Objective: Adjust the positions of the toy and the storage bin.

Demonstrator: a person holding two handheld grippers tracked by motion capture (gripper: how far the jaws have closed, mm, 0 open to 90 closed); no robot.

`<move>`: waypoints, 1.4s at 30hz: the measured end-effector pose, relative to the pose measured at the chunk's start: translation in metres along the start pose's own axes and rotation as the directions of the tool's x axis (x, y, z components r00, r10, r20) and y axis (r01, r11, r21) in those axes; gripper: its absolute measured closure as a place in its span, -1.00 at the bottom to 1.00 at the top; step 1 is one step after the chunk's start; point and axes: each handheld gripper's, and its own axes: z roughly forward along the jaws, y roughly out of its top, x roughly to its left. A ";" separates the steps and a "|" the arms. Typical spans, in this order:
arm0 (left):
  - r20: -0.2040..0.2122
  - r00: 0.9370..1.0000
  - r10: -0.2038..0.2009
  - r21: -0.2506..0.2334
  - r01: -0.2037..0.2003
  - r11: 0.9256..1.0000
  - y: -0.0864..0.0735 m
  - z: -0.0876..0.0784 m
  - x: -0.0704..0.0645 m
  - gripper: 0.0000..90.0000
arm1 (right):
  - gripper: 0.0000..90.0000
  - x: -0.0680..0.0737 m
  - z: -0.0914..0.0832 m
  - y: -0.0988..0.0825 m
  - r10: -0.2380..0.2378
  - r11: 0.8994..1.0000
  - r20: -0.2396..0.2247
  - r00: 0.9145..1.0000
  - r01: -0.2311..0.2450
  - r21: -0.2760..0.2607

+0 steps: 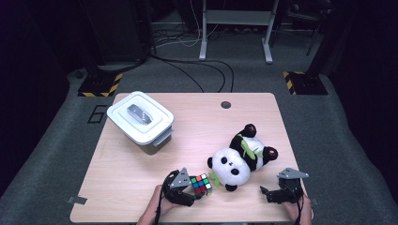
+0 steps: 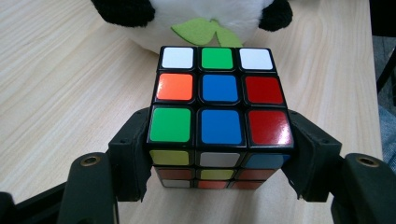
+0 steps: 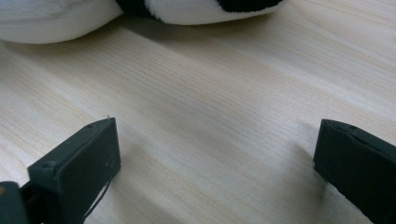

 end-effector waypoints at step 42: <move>-0.198 0.974 -0.107 -0.065 0.096 0.993 -0.032 -0.059 0.016 -0.24 | -1.00 0.000 0.000 0.000 0.005 1.000 0.001 1.000 -0.005 -0.003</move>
